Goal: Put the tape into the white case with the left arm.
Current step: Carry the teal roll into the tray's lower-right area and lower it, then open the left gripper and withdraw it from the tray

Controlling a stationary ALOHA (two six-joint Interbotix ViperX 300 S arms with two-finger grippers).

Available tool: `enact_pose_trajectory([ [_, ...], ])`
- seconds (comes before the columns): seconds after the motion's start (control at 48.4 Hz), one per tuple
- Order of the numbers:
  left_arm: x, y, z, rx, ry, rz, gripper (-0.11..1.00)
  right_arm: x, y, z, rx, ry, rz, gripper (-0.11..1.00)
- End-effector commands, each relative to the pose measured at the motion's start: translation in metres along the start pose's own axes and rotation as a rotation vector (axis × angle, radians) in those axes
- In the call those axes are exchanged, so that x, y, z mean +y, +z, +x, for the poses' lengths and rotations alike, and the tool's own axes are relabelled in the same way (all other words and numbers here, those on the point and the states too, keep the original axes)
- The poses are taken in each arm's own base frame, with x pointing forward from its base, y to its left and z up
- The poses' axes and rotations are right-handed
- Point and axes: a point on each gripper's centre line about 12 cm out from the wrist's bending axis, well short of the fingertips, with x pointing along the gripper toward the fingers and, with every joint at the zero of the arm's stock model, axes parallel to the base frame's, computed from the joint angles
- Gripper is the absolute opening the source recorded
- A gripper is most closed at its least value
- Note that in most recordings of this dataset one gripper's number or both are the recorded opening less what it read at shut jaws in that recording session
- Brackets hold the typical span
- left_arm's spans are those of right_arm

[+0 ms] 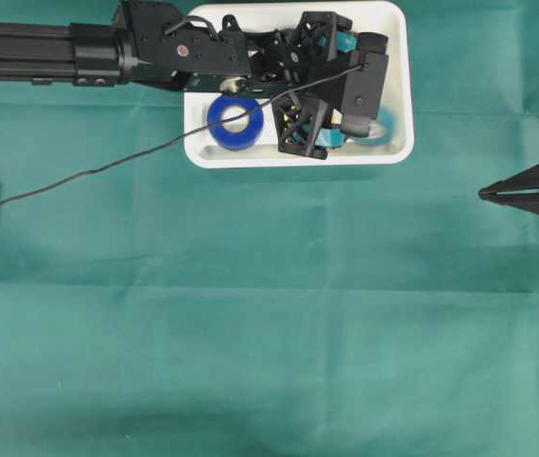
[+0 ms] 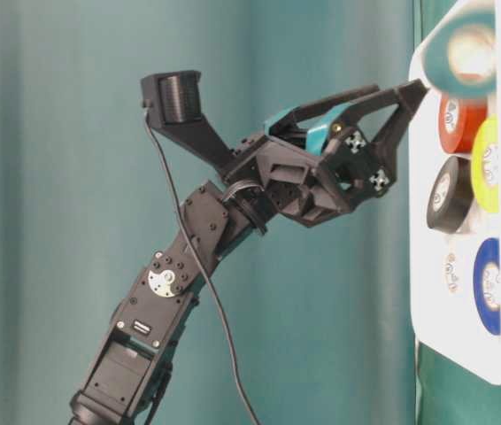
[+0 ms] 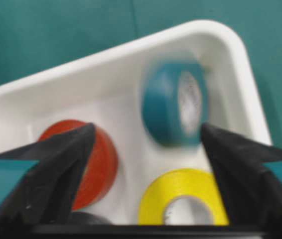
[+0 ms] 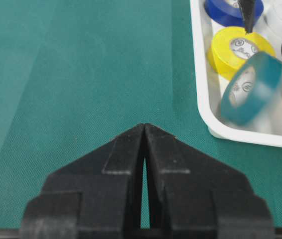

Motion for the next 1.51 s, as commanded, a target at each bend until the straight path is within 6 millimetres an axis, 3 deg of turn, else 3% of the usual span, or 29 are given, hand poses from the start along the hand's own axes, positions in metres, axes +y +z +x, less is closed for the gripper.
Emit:
enact_pose_trajectory([
  [0.0,0.008,0.017,-0.013,-0.048,0.024,-0.006,0.92,0.000,0.005,0.001,-0.012,-0.001,0.001,-0.09],
  [0.165,0.001,0.018,-0.022,-0.051,0.013,0.000,0.90,0.000,0.004,0.001,-0.012,0.000,0.000,-0.09],
  [0.372,-0.023,0.018,-0.040,-0.053,-0.021,0.024,0.90,0.000,0.004,0.001,-0.011,0.000,0.002,-0.09],
  [0.93,-0.081,-0.002,-0.091,-0.039,-0.115,-0.081,0.90,0.000,0.005,0.001,-0.014,-0.001,0.001,-0.09],
  [1.488,-0.133,-0.025,-0.113,0.017,-0.207,-0.226,0.90,0.000,0.005,0.001,-0.014,-0.001,0.001,-0.09],
])
